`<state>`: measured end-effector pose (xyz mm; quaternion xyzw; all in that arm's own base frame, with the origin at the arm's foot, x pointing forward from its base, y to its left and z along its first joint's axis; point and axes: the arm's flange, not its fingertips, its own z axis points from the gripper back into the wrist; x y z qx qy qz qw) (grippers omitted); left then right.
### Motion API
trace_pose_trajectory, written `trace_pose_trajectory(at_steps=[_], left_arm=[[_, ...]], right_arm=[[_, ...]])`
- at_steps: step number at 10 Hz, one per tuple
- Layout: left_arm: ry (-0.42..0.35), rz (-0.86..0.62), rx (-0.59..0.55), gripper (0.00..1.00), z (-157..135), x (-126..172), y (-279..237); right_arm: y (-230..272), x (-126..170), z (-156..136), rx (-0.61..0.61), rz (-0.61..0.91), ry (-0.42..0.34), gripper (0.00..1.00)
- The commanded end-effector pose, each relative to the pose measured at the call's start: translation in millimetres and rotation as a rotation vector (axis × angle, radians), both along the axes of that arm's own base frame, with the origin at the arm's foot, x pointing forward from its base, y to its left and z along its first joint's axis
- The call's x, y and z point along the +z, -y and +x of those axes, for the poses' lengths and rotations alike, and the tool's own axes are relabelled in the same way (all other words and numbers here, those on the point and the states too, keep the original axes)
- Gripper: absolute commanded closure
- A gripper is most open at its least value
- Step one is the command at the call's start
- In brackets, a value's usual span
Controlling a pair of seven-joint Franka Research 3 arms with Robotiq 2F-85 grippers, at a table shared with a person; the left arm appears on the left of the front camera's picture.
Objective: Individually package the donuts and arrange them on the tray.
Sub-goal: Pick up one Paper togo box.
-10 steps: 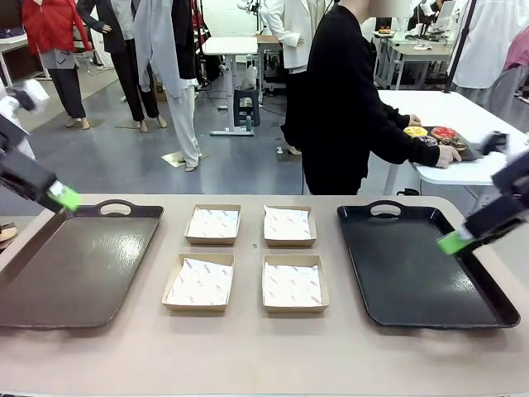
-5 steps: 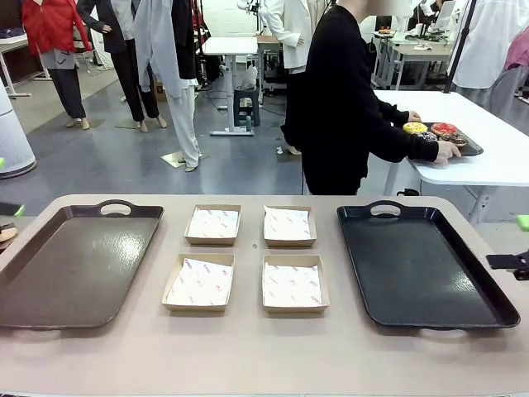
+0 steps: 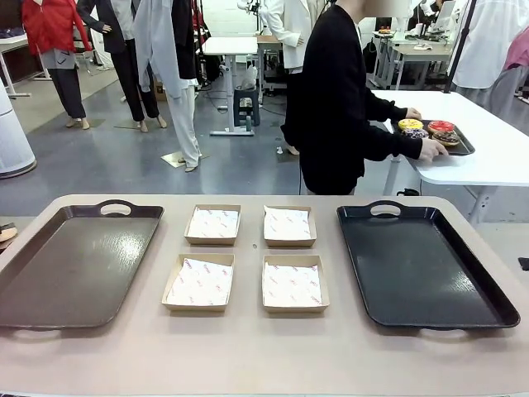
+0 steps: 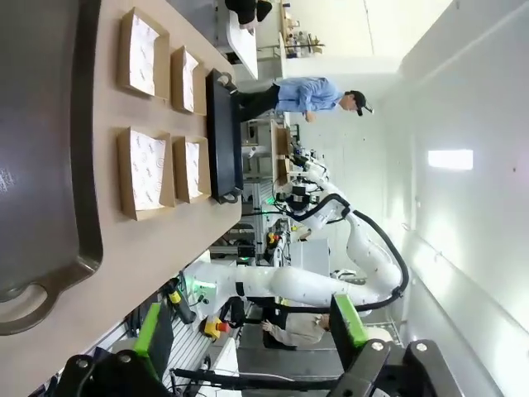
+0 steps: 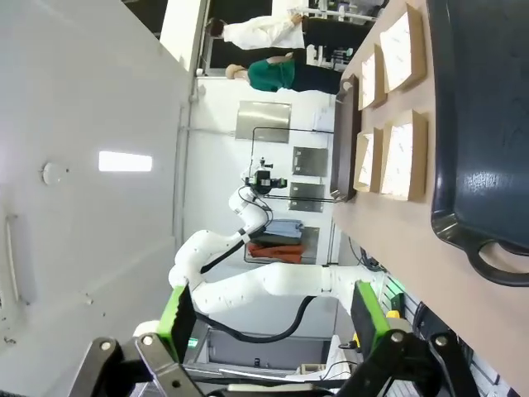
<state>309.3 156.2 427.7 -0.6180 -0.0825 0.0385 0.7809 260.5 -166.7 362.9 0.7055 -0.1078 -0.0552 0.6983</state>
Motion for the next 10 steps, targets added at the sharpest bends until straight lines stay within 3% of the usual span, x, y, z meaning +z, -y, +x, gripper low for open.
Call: trace_pose_trajectory(at_steps=[1,2,3,10], left_arm=[[0.018,0.055,-0.009,0.00,-6,4,1],[0.038,0.111,-0.017,0.00,-13,14,4],[0.002,0.012,0.004,0.00,-1,2,-1],[0.002,0.012,0.004,0.00,-1,2,-1]], right_arm=[[-12,18,4,0.036,-0.064,-0.004,0.00],[0,0,0,0.000,0.000,0.000,0.00],[0,0,0,0.000,0.000,0.000,0.00],[0,0,0,0.000,0.000,0.000,0.00]])
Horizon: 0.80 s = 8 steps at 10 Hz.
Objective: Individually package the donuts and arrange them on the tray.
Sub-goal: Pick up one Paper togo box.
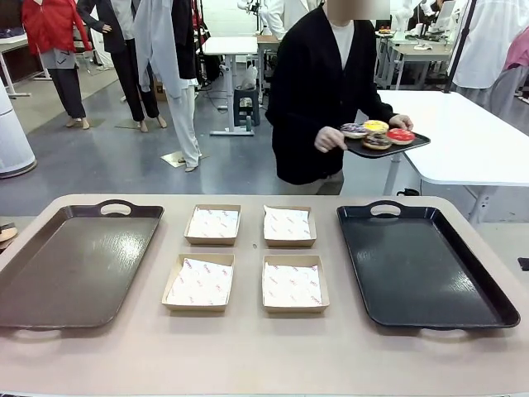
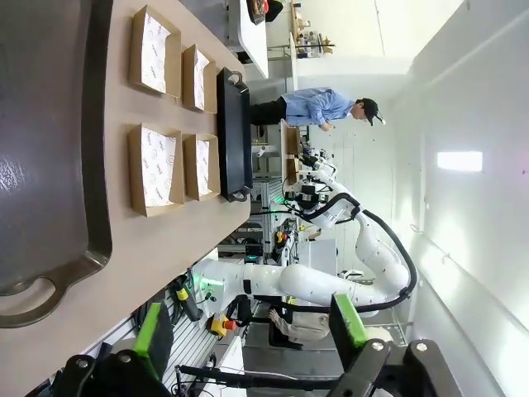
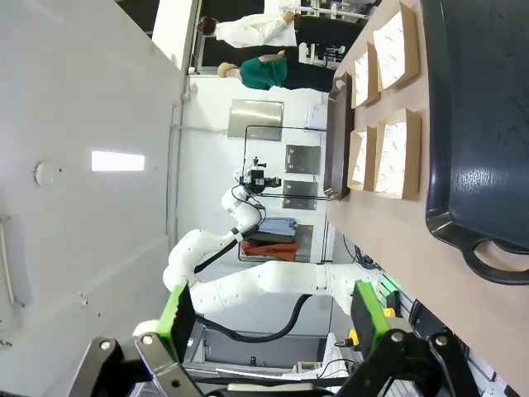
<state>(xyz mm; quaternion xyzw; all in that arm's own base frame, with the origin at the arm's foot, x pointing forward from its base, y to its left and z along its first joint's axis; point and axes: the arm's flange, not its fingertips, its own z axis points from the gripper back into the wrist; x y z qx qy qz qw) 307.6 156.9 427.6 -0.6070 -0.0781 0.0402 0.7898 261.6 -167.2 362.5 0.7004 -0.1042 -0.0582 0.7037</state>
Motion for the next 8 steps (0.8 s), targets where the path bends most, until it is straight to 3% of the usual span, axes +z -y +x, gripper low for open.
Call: trace_pose_trajectory(at_steps=[1,8], left_arm=[[0.013,-0.015,0.006,0.00,0.5,2.1,-0.7],[0.013,-0.015,0.006,0.00,0.5,2.1,-0.7]], right_arm=[[-0.5,0.4,-1.1,0.000,0.014,0.011,0.00],[-0.5,0.4,-1.1,0.000,0.014,0.011,0.00]])
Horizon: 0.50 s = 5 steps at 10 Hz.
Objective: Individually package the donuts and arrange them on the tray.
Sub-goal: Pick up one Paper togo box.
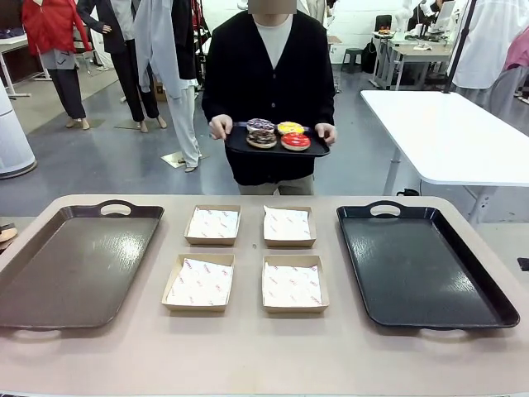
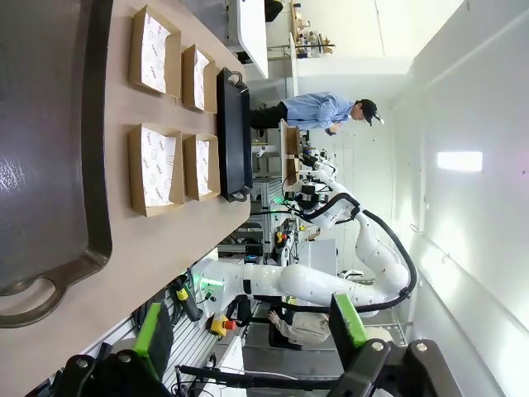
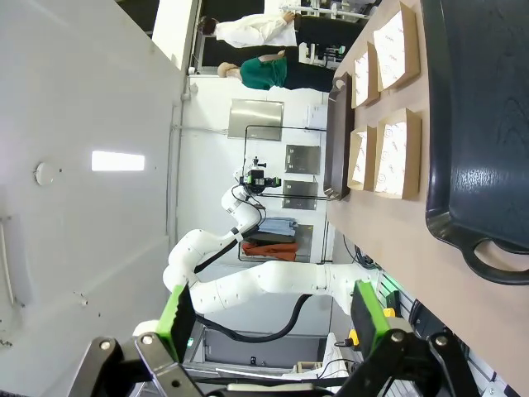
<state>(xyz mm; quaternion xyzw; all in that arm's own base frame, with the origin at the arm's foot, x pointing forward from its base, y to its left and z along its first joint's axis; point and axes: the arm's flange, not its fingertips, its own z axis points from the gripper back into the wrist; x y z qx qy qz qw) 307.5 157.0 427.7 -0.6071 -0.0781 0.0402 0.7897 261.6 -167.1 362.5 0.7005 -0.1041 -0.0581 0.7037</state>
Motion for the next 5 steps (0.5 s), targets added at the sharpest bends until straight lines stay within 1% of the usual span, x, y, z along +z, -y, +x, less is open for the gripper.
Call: trace_pose_trajectory(at_steps=[1,5], left_arm=[[0.013,-0.015,0.006,0.00,0.6,2.1,-0.7],[0.013,-0.015,0.006,0.00,0.6,2.1,-0.7]], right_arm=[[-0.4,0.4,-1.1,-0.001,0.014,0.011,0.00],[-0.4,0.4,-1.1,-0.001,0.014,0.011,0.00]])
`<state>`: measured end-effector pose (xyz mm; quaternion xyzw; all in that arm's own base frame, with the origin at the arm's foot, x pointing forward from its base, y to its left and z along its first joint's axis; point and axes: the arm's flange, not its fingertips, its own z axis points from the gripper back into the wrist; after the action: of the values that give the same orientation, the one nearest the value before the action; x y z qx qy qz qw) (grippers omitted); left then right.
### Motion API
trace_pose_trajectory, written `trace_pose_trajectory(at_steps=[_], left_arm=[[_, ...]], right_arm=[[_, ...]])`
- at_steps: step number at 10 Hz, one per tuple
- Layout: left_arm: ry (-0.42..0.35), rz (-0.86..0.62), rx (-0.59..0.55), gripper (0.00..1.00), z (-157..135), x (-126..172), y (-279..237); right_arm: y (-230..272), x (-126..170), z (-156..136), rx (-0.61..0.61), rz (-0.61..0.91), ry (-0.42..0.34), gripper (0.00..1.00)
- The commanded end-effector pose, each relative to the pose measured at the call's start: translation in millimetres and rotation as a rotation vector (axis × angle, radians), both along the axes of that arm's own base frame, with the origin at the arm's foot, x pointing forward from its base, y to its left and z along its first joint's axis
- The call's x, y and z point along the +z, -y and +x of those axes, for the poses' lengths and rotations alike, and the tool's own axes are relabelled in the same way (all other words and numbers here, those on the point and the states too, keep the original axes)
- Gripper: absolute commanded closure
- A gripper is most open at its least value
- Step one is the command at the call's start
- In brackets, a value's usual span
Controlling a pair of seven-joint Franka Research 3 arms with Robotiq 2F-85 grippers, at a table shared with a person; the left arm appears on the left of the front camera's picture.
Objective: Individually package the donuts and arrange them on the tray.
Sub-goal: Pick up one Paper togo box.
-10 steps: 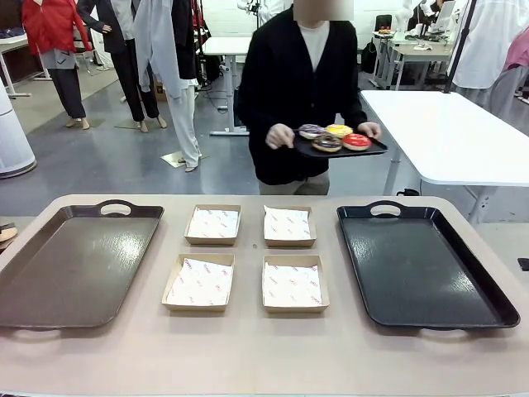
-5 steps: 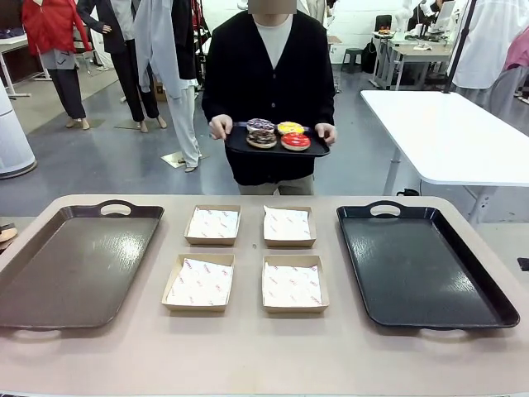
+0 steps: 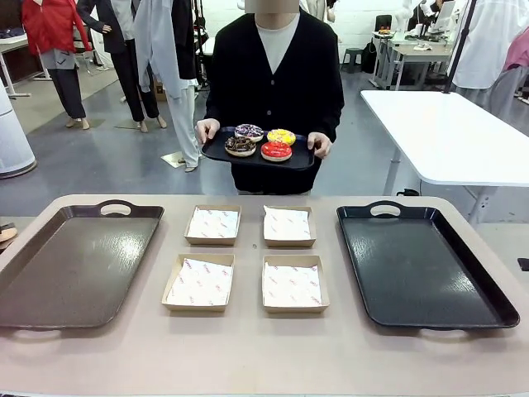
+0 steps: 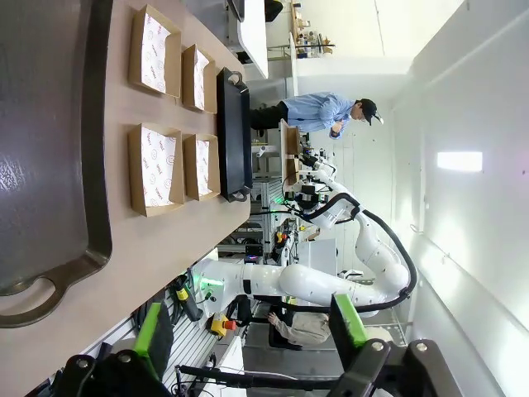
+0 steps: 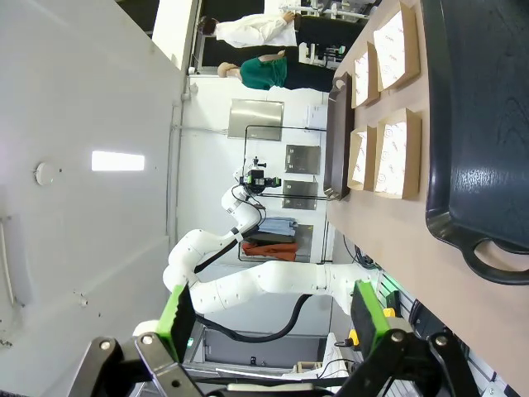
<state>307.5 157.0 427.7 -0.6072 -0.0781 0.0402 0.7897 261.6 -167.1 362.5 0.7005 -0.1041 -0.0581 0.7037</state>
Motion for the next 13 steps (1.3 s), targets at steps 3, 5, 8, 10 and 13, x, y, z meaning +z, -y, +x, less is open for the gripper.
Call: trace_pose_trajectory(at_steps=[3,5,8,10,13], left_arm=[[0.013,-0.015,0.006,0.00,0.6,2.1,-0.7],[0.013,-0.015,0.006,0.00,0.6,2.1,-0.7],[0.013,-0.015,0.006,0.00,0.6,2.1,-0.7],[0.013,-0.015,0.006,0.00,0.6,2.1,-0.7],[0.013,-0.015,0.006,0.00,0.6,2.1,-0.7]], right_arm=[[-0.4,0.4,-1.1,-0.001,0.014,0.011,0.00],[-0.4,0.4,-1.1,-0.001,0.014,0.011,0.00],[-0.4,0.4,-1.1,-0.001,0.014,0.011,0.00],[-0.4,0.4,-1.1,-0.001,0.014,0.011,0.00],[-0.4,0.4,-1.1,-0.001,0.014,0.011,0.00]])
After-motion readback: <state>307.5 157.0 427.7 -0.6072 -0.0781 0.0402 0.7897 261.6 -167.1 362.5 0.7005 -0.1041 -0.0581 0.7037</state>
